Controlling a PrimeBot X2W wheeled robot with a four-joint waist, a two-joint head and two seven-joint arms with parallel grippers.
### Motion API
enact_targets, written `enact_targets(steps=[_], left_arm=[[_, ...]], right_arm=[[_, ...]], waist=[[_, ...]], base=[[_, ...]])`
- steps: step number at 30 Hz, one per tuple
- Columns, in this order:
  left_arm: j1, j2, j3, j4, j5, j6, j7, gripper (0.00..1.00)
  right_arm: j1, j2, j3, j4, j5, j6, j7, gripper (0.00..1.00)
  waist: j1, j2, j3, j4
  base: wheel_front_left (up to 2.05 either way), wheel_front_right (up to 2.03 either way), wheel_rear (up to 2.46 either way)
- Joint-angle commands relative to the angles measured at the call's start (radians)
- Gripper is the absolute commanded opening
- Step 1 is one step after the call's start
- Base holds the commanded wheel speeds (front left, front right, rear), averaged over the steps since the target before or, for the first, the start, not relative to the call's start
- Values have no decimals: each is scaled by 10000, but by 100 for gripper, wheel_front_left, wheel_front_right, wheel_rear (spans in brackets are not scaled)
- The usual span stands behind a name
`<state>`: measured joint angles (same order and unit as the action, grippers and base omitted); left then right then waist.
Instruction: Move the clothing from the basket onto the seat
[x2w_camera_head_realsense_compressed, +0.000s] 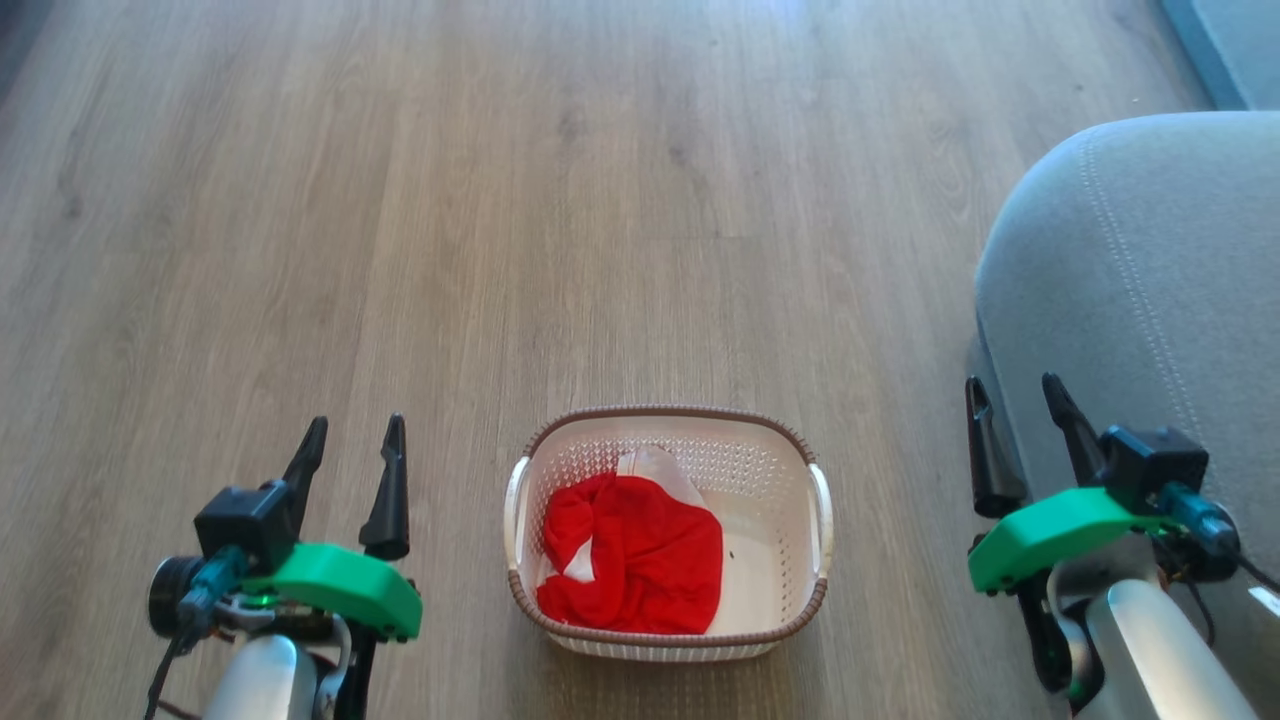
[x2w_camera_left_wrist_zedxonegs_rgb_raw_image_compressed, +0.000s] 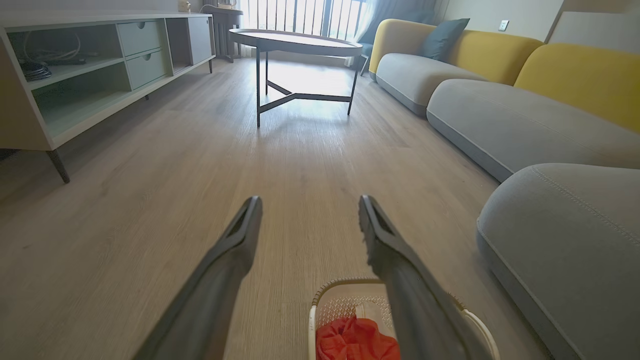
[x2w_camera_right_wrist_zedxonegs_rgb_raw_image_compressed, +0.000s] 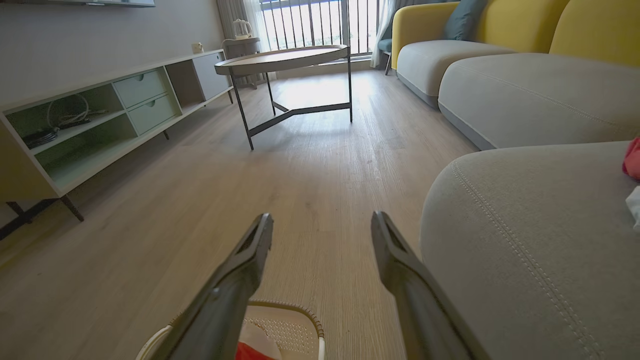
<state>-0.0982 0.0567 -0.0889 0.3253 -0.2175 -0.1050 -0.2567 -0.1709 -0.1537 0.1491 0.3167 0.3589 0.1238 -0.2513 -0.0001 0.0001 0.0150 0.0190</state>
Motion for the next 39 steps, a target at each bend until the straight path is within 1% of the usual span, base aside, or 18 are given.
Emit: enact_targets(steps=[1, 11, 21, 27, 33, 39], left_arm=[[-201, 26, 439, -402, 166, -5, -51, 100], [144, -56, 672, -542, 385, 111, -51, 100], [329, -62, 507, -719, 211, 258, -51, 100], [314, -63, 245, -635, 183, 242, -51, 100], [168, -63, -85, -464, 145, 235, -51, 100], [-282, -64, -422, -282, 214, 215, -51, 100]], right_arm=[[-76, 77, 133, -406, -42, 69, -105, 100], [102, 203, 297, -373, -208, 69, -105, 100], [117, 256, 299, -424, -246, 69, -105, 100], [56, 265, 333, -424, -260, 69, -105, 100], [-214, 265, 360, -601, -286, 69, -105, 100], [-755, 324, 420, -904, -286, 69, -105, 100]], waist=[[1, -1, -44, -94], [1, -1, -40, -297], [1, -1, 16, -299], [1, -1, 110, -348], [1, -1, 646, -451], [1, -1, 1689, -649]], base=[[0, 0, 0], [0, 0, 0], [0, 0, 0], [0, 0, 0], [0, 0, 0], [0, 0, 0]])
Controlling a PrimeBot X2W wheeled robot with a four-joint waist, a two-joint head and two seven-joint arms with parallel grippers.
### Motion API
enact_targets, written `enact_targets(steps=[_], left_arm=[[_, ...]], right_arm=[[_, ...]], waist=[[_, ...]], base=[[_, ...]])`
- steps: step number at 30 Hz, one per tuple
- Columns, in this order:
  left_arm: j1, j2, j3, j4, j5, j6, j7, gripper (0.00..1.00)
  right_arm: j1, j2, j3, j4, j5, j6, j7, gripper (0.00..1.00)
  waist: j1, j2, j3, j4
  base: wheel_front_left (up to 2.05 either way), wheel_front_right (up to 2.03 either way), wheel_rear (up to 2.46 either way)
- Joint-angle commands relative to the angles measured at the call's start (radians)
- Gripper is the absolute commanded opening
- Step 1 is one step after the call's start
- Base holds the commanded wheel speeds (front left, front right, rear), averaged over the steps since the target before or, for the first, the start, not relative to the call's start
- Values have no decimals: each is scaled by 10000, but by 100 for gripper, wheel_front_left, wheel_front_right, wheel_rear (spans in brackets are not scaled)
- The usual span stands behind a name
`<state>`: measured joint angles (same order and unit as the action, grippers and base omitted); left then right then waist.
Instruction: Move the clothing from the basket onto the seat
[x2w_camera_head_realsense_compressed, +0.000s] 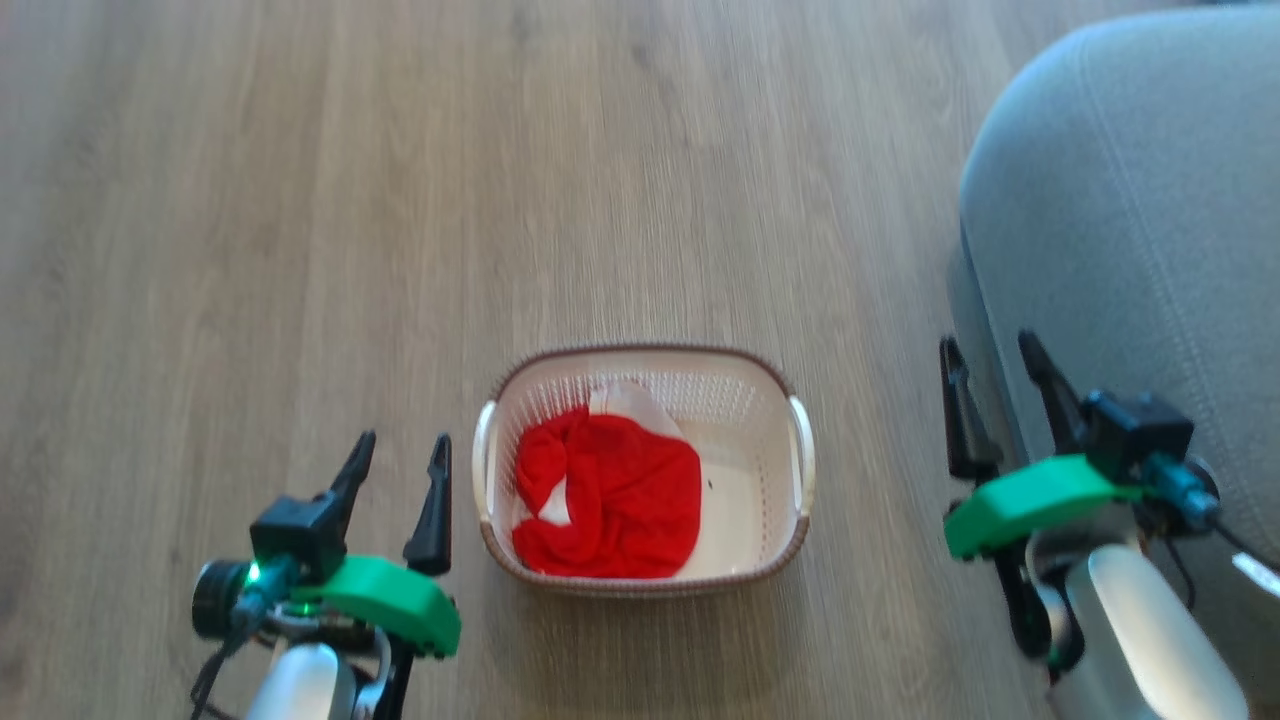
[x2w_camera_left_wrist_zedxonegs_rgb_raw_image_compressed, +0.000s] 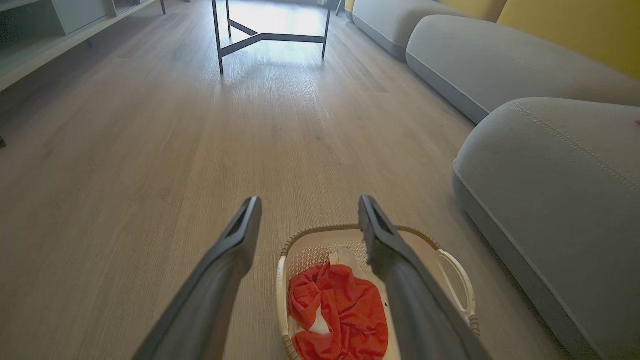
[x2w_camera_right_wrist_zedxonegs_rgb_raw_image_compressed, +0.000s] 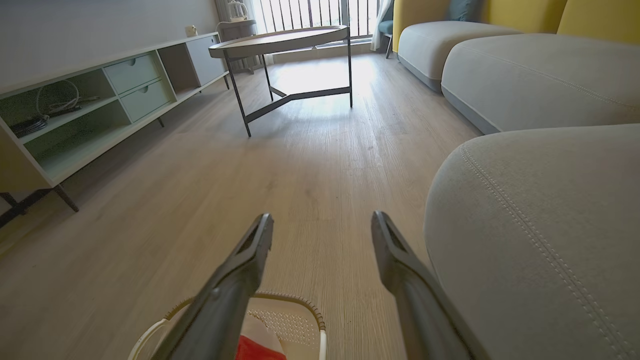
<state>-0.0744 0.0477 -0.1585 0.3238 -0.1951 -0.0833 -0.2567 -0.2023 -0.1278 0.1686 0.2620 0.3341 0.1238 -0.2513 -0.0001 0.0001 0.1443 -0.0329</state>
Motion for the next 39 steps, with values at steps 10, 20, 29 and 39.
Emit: enact_targets(steps=[10, 20, 29, 39], left_arm=[[-1880, 26, -217, 220, 308, -190, -51, 100], [-3524, 51, -764, 1255, 878, -396, -51, 100], [-5301, 127, -1461, 2930, 1165, -457, -51, 100], [-7792, 248, -1826, 5721, 1729, -109, 31, 100]], right_arm=[[-1895, 247, 572, -1044, -57, 69, -105, 100], [-3015, 538, 709, -1578, -137, 69, -105, 100], [-3470, 707, 595, -1750, -103, 69, -105, 100], [-3820, 770, 719, -1938, 196, 69, -105, 100]], waist=[[1, -1, 2768, -875], [1, -1, 4863, -1571], [1, -1, 6470, -2023], [1, -1, 7621, -2393]], base=[[0, 0, 0], [0, 0, 0], [0, 0, 0], [0, 0, 0]])
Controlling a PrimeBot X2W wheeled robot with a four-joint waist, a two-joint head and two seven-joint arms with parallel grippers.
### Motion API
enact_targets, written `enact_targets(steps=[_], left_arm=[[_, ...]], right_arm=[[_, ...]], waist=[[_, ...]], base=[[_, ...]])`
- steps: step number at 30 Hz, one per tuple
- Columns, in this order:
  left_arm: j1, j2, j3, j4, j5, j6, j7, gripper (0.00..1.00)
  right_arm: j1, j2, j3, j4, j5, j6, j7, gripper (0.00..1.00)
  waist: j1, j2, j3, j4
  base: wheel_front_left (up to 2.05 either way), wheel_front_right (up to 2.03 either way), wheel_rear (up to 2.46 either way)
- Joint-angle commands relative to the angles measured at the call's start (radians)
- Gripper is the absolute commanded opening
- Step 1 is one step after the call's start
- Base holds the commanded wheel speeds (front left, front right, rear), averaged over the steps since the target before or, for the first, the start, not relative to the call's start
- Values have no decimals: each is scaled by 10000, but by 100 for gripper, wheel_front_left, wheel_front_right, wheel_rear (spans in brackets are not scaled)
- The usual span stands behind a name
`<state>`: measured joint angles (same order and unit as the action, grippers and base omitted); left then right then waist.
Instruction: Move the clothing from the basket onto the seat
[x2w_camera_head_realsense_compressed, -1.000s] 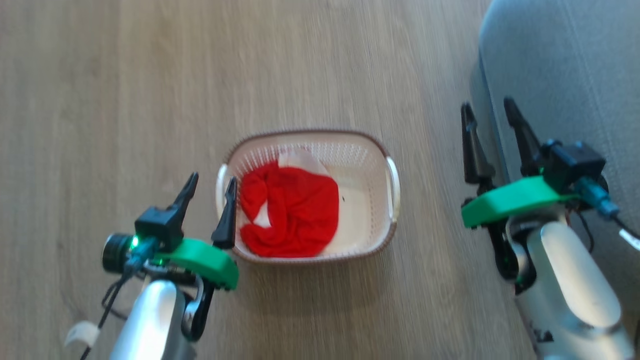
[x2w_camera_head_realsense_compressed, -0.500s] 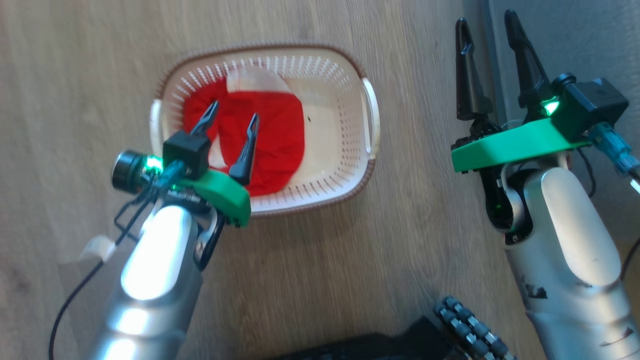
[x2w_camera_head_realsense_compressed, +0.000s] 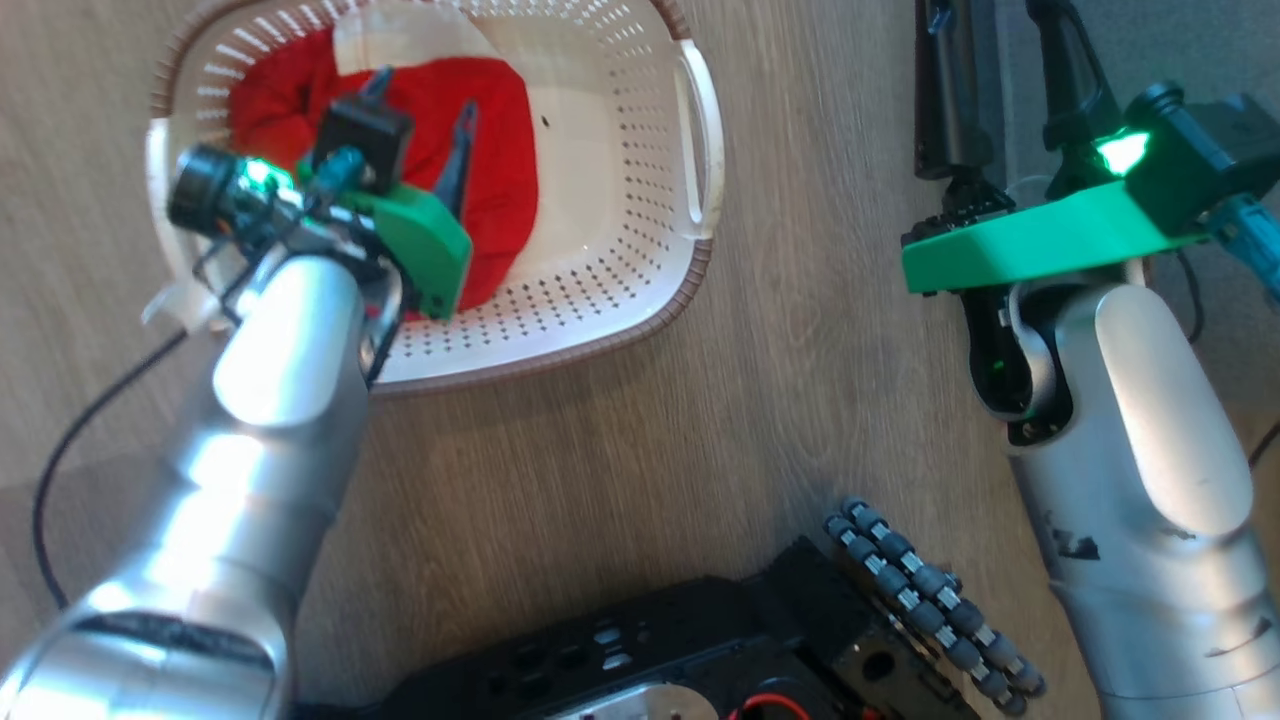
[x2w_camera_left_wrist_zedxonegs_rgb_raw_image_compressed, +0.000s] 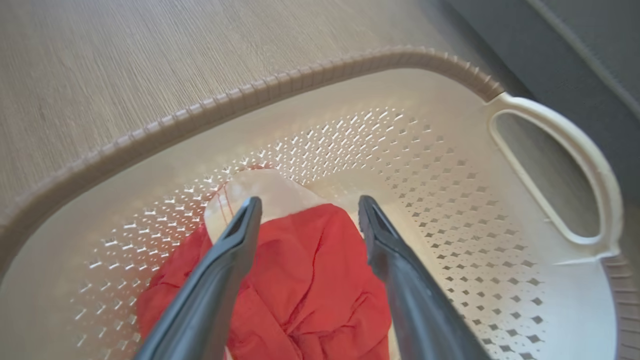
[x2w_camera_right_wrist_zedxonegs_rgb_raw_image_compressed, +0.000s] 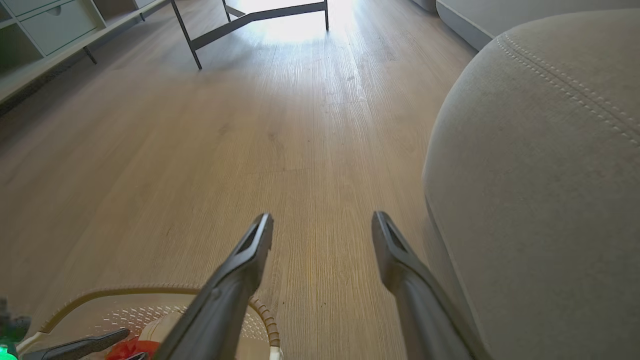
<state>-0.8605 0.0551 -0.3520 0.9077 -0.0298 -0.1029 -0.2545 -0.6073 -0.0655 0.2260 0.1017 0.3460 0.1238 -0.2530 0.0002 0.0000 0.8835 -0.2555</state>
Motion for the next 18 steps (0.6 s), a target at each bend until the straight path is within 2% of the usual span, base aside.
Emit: enact_targets(steps=[1, 9, 18], left_arm=[[-167, 179, 50, 158, 158, 156, 66, 100], [-1632, 329, -371, 2057, 721, 801, 994, 100], [-2569, 462, -728, 3139, 1083, 1579, 1597, 100]], right_arm=[[217, 148, 171, -350, 127, 69, -88, 100], [255, 151, 273, -425, 528, 69, -88, 100], [342, 152, 289, -452, 900, 69, -88, 100]], waist=[[-2, 0, 302, -202], [-2, 0, 715, -548], [-2, 0, 1065, -743]], base=[[0, 0, 0], [0, 0, 0], [0, 0, 0]])
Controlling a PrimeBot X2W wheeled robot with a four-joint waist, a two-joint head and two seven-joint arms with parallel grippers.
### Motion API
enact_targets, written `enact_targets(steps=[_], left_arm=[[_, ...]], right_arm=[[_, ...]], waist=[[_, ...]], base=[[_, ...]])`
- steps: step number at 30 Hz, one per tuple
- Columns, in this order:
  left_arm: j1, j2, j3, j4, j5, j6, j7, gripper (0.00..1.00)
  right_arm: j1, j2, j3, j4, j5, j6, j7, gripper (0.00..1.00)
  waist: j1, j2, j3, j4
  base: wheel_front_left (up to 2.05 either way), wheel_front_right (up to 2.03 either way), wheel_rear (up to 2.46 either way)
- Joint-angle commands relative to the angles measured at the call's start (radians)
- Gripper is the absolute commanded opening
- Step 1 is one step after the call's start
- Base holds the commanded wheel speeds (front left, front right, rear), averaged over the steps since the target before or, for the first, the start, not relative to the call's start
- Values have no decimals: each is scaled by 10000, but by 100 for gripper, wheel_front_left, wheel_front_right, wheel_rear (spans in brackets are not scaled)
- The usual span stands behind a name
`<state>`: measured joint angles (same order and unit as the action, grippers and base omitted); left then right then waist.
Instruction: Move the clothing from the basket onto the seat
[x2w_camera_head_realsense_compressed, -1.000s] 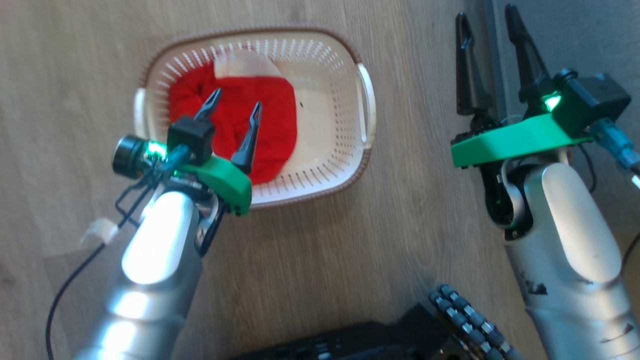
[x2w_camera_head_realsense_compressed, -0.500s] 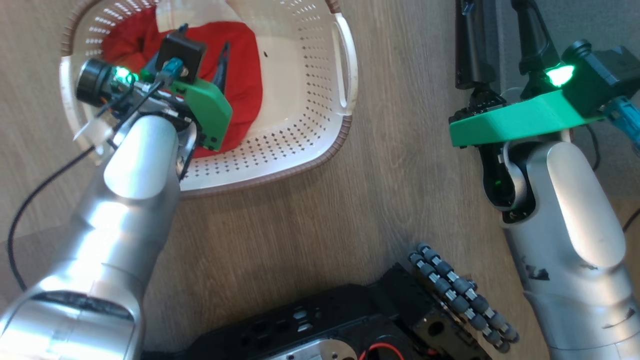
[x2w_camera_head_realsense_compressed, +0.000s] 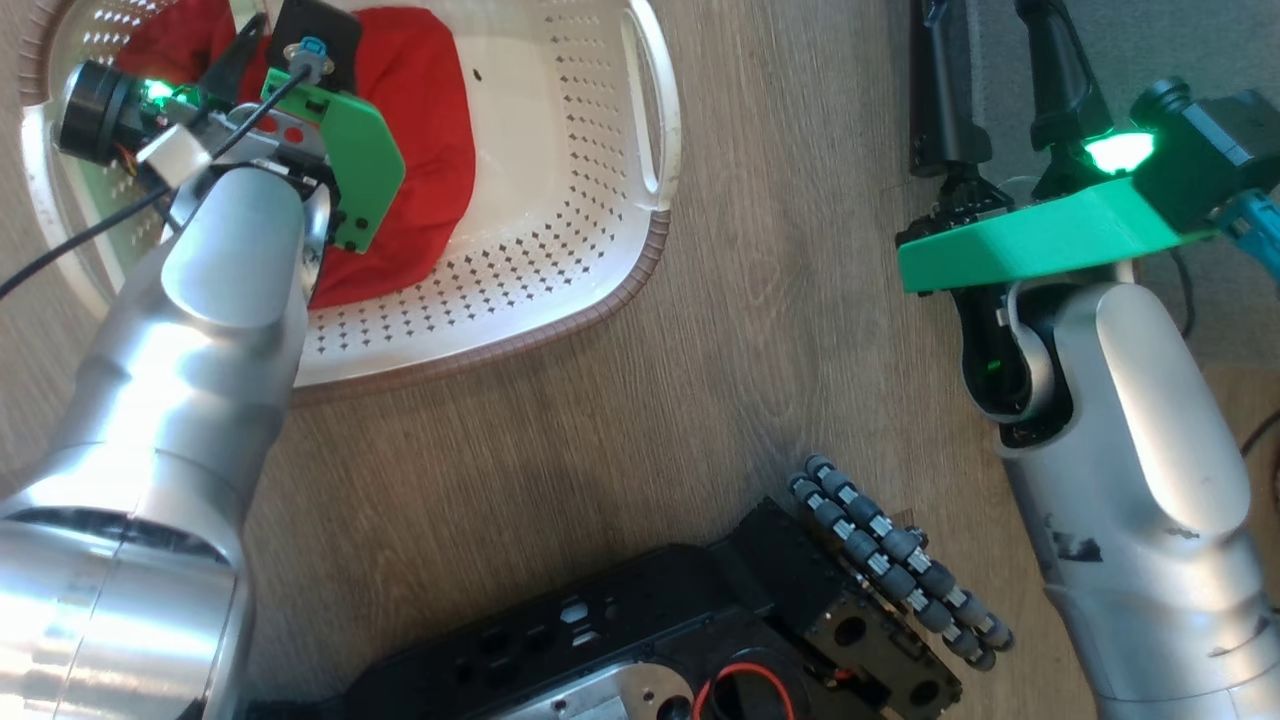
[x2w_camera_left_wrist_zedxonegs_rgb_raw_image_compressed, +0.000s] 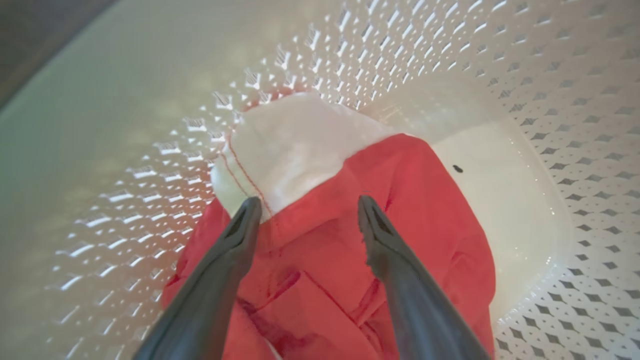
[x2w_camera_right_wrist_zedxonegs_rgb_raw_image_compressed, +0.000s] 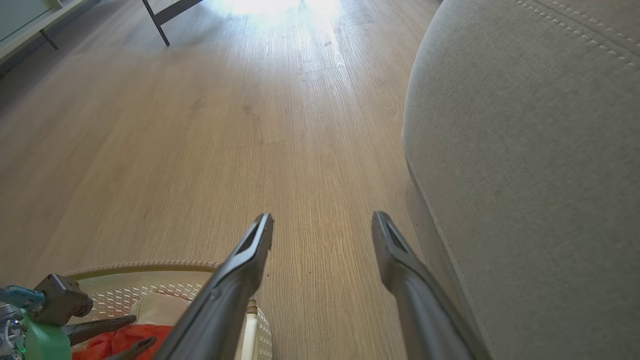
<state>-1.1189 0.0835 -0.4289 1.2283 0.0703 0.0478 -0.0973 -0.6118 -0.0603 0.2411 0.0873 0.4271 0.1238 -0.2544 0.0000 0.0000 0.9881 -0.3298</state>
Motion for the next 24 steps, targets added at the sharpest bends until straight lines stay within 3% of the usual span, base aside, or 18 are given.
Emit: enact_targets(steps=[1, 20, 22, 23, 24], left_arm=[[-53, 170, 4, 10, 100, 115, 116, 100], [-249, -25, -1472, 548, 982, 180, 1513, 100], [-245, -29, -1505, 558, 954, 196, 1527, 11], [-241, -26, -1507, 563, 924, 188, 1532, 0], [-232, -20, -1437, 568, 822, 182, 1542, 0]], right_arm=[[405, 100, 137, -300, 117, 69, -74, 100], [644, 100, -4, -339, 257, 69, -74, 100], [613, 100, -16, -338, 258, 69, -74, 100], [593, 100, -25, -333, 256, 69, -74, 100], [566, 100, -33, -333, 247, 69, -74, 100]], waist=[[0, 0, 38, 3], [0, 0, 280, 139], [0, 0, 273, 156], [0, 0, 267, 167], [0, 0, 258, 178]], base=[[0, 0, 0], [0, 0, 0], [0, 0, 0], [0, 0, 0], [0, 0, 0]])
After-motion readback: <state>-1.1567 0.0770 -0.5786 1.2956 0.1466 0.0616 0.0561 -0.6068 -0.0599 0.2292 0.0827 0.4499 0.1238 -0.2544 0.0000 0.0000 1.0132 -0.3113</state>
